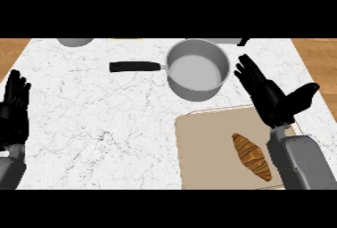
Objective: Pick the croissant from the tray and place it in the pot
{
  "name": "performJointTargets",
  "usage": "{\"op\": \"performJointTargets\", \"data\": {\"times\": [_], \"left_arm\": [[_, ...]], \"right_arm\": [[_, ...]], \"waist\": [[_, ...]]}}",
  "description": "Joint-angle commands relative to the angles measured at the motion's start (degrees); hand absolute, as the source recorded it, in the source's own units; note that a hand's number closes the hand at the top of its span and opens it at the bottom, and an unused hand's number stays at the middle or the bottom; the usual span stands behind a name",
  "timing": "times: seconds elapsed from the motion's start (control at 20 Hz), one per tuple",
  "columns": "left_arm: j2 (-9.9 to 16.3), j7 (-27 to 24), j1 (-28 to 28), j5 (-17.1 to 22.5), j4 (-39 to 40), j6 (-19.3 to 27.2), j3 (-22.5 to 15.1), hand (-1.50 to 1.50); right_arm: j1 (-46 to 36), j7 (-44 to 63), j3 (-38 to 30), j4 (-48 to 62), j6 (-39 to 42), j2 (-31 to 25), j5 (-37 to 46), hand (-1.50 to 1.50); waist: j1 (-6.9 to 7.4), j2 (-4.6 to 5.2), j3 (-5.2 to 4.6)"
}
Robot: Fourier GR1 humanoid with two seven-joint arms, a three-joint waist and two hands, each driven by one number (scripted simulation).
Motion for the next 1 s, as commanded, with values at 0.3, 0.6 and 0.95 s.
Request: {"op": "performJointTargets", "data": {"times": [0.3,0.6,0.95], "left_arm": [[-3.64,4.30,-3.00,1.97,-4.17,-3.77,-4.40,0.00],[-2.71,11.00,-5.06,4.00,-10.16,-5.33,-5.30,0.00],[-3.06,15.53,-5.72,3.71,-11.84,-3.88,-5.31,0.00]], "right_arm": [[-11.98,-17.06,4.93,-2.76,22.53,-18.37,11.73,1.50],[-1.79,-50.19,0.95,16.97,29.95,-19.38,13.10,-1.50],[-8.52,-60.96,5.48,21.96,35.37,-26.91,19.01,-1.50]], "waist": [[1.54,-0.53,0.85],[2.48,2.27,2.24],[1.82,1.59,1.88]]}}
